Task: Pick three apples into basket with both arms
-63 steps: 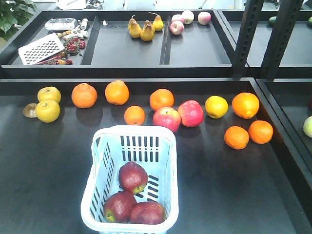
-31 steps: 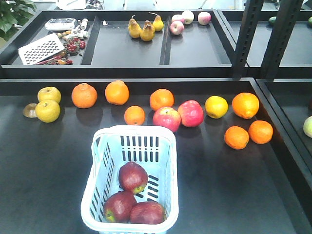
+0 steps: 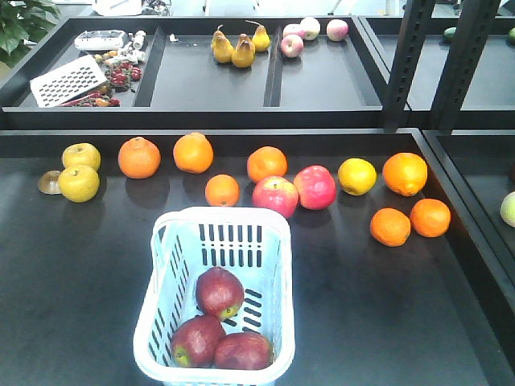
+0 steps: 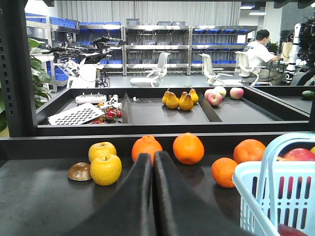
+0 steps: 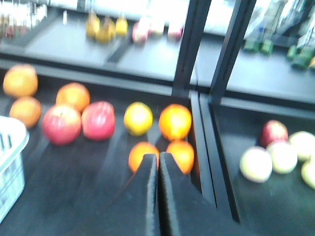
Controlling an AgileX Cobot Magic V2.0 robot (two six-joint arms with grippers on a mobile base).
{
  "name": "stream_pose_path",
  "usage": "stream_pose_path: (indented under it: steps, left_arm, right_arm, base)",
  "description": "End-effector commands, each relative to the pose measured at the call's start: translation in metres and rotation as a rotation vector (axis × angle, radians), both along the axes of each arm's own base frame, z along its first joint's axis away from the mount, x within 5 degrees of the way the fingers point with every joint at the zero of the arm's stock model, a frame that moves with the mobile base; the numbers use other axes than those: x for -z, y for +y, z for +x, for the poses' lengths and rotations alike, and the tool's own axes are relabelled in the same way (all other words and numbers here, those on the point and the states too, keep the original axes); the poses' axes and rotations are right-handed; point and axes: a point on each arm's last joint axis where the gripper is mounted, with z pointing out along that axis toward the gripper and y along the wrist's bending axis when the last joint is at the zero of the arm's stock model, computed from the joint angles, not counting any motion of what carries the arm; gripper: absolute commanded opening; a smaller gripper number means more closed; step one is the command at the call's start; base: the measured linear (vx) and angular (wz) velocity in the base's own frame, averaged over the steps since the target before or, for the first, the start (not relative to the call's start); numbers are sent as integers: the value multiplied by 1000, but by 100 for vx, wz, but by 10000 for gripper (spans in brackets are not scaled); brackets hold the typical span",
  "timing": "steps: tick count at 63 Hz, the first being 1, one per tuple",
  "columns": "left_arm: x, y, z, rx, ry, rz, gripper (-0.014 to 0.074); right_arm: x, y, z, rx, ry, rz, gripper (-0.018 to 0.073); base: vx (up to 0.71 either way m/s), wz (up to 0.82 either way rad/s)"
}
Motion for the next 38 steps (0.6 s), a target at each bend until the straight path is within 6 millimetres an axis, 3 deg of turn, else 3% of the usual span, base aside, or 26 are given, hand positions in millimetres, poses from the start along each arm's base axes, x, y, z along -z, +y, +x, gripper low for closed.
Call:
stream_pose_path:
  steps: [1,12,24,38]
  left_arm:
    - [-5,-1,-2,11,-76,-20,-6]
    - [-5,-1,-2,11,-76,-20,-6]
    - [-5,-1,-2,11,-76,-20,-6]
    - [-5,-1,-2,11,-75,-20,-6]
  right_arm:
    - [9,-1,-5,7,-180,-2,-8]
    - [54,0,-13,10,-284,60,-8]
    - [85,0,-21,5,-416,110,-8]
    - [88,0,-20,6,-399,132,-8]
  base:
    - [0,0]
    - [0,0]
    - [0,0]
    - [0,0]
